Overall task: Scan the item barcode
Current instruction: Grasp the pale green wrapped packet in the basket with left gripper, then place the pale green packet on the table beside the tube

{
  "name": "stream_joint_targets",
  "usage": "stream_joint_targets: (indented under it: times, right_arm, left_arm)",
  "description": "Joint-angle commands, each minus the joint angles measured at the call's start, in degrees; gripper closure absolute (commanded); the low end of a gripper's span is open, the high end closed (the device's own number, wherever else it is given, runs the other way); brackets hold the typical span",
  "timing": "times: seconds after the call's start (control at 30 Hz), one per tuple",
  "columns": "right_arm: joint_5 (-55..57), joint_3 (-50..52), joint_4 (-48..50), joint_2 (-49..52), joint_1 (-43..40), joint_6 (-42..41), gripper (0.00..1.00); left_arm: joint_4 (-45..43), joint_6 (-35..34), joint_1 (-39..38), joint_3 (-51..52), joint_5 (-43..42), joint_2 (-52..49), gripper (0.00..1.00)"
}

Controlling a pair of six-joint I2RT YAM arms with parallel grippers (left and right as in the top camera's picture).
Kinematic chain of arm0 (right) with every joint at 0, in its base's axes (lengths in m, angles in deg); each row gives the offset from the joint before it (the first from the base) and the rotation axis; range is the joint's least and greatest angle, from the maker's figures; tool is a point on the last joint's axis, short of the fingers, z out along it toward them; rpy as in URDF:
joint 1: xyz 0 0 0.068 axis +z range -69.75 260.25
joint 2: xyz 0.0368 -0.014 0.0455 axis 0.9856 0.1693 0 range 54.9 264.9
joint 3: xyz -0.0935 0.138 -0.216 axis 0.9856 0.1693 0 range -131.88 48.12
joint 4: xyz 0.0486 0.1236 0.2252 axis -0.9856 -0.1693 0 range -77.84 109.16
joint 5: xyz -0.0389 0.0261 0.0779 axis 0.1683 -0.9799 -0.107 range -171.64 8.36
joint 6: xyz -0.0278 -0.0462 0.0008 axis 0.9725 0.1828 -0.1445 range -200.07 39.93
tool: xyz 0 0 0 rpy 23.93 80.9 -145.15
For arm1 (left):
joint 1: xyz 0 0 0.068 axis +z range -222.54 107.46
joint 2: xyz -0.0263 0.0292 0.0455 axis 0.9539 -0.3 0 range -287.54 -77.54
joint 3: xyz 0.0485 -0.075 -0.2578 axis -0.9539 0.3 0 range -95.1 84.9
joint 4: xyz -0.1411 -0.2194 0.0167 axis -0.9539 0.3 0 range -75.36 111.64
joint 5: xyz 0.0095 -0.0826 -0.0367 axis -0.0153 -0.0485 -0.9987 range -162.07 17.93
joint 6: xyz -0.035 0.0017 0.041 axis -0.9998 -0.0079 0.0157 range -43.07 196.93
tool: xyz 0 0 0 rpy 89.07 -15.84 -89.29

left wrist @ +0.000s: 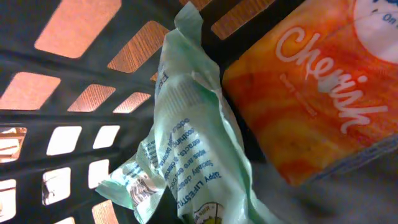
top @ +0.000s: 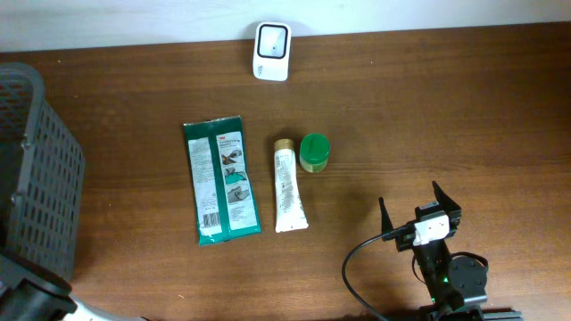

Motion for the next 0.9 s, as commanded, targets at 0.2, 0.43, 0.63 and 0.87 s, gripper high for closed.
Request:
stream_joint_targets:
  times: [0.2,0.43,0.63,0.87]
  right_arm:
    - [-0.3,0.3,-0.3,-0.3,0.5,-0.6,0.02]
    - [-0.3,0.3,-0.3,-0.3,0.5,-0.6,0.02]
    - [-0.3,0.3,-0.3,-0.3,0.5,-0.6,0.02]
    - [-0.3,0.3,-0.3,-0.3,0.5,-0.6,0.01]
  left_arm:
    - [2.2,-0.5,-7.4,-0.1,-2.2,16.2,1.00]
    - [-5.8,-0.5,-19.6,-0.2,-2.2,39.2,1.00]
    - [-4.2,-0.6,-37.6,-0.2,-6.9,53.4,1.00]
    - [18.6,-21.7,-68.2,0.1,-9.8,40.2,1.00]
